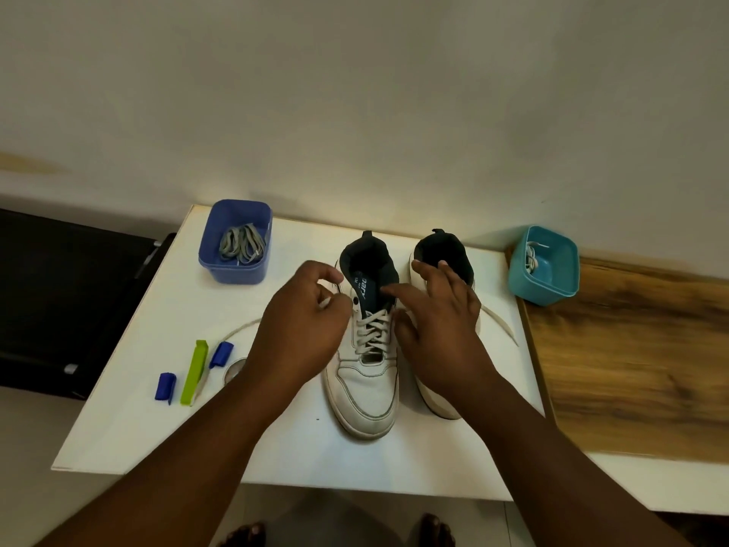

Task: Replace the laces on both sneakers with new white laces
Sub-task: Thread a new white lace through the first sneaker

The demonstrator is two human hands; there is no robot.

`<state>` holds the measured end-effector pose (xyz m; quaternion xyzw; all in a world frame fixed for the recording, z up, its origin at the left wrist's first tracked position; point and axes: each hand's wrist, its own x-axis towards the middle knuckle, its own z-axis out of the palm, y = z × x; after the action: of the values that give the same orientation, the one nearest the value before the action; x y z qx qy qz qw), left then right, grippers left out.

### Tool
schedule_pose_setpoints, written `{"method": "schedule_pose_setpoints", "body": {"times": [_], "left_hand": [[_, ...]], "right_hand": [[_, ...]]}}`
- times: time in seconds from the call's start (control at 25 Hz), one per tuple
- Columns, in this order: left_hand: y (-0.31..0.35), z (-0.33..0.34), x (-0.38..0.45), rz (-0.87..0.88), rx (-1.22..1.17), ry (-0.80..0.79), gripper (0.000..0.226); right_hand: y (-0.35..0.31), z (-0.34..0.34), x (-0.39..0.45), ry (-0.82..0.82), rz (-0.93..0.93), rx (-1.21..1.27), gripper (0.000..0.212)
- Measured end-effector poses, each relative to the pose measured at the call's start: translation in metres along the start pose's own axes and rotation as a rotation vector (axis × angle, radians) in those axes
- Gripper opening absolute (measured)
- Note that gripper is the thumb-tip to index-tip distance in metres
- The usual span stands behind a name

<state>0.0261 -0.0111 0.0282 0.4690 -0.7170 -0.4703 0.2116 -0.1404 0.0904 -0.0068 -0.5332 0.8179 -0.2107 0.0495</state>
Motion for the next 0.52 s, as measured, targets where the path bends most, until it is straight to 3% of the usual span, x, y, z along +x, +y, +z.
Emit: {"method": "schedule_pose_setpoints", "body": {"times": [0.08,0.16,0.24,0.36,0.44,0.52], "left_hand": [[0.019,-0.010,-0.005,-0.004,-0.439,0.051,0.020],[0.033,-0.018,-0.011,-0.002,-0.902,-0.051,0.027],[0.039,-0.021,-0.015,0.011,-1.218,-0.193,0.028],[0.040,-0.020,-0.018,0.026,-1.384,-0.235,0.034],[0.040,-0.021,-0.013,0.000,-1.419,-0.153,0.039],[0.038,-0.024,-0.007,-0.071,-1.417,-0.025,0.043]], "right_hand": [[-0.010,-0.005,-0.001,0.025,-0.004,0.130,0.044],[-0.024,-0.013,-0.003,0.096,-0.119,0.239,0.037],[-0.041,-0.024,-0.008,0.016,-0.205,0.483,0.030],[-0.060,-0.026,-0.017,-0.312,-0.132,0.761,0.021],[-0.061,-0.019,-0.020,-0.375,-0.122,0.702,0.011],[-0.054,-0.016,-0.017,-0.335,-0.102,0.645,0.002]]}}
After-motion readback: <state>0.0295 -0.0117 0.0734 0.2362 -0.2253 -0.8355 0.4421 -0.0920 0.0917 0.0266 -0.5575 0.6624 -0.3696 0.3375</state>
